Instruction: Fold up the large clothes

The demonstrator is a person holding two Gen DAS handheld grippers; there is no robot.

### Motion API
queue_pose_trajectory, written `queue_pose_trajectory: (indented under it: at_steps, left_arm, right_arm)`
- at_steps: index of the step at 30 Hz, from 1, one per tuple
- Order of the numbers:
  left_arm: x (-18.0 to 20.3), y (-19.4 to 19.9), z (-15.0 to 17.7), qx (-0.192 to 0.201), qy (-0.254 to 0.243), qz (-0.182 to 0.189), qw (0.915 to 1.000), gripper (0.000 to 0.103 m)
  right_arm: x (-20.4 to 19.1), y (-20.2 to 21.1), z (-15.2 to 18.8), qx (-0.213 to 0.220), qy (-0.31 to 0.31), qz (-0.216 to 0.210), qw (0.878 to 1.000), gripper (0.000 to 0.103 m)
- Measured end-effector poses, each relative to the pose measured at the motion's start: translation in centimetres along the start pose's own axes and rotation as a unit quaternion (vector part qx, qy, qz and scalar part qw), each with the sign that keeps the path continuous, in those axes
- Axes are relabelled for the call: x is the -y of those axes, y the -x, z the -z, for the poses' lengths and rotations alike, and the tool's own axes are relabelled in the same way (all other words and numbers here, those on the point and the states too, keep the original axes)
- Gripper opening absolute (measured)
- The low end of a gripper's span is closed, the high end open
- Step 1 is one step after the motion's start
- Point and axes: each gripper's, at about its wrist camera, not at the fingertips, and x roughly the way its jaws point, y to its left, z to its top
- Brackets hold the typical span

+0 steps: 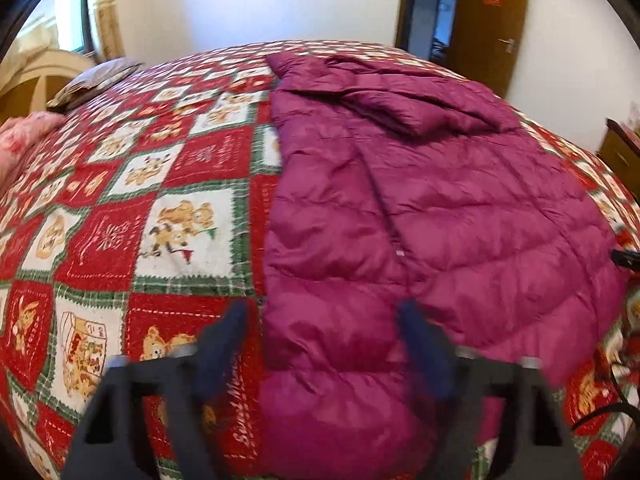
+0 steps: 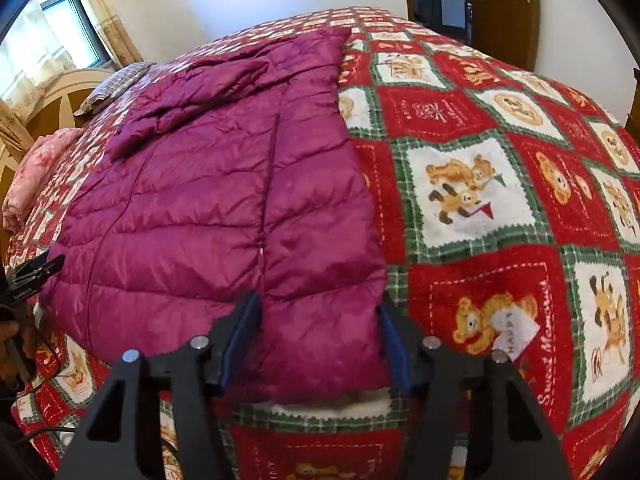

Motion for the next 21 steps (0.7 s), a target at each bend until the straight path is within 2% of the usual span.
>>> queue_pose_trajectory:
  at_steps: [1, 2, 3, 4, 6, 13, 21]
  left_arm:
    - [0.2, 0.2, 0.0, 0.002, -0.004, 0.009, 0.9999, 0.035]
    - [0.3, 0.4, -0.1, 0.005, -0.009, 0.023, 0.9997, 0.022]
    - [0.4, 0.8, -0.2, 0.006, -0.01, 0.037, 0.9992, 0.013]
    - [0.5, 1.1, -0.2, 0.009, -0.011, 0.037, 0.9992, 0.009]
    - [0.9, 2.5, -0.5, 0.025, -0.021, 0.038, 0.9987, 0.006]
    - [0.4, 10.1, -2.1, 0.108, -0.017, 0.055, 0.9925, 0.003]
    - [0.1, 20.1, -4.0, 0.194, 0.001, 0.081, 0.9776, 0.003]
  right_arm:
    - [0.0, 0.1, 0.1, 0.002, -0.001, -0.012, 1.0, 0.032]
    - [-0.1, 0.3, 0.1, 0.006, -0.005, -0.032, 0.999, 0.019]
    - [-0.1, 0.5, 0.2, 0.009, -0.009, -0.043, 0.999, 0.016]
    - [-0.2, 0.9, 0.1, 0.014, -0.008, -0.044, 0.999, 0.013]
    - [-0.5, 1.6, 0.1, 0.026, -0.002, -0.04, 0.999, 0.011]
    - [-1.1, 7.6, -0.4, 0.098, -0.012, -0.081, 0.992, 0.009]
    - [-3.6, 17.8, -1.5, 0.214, 0.007, -0.118, 0.97, 0.008]
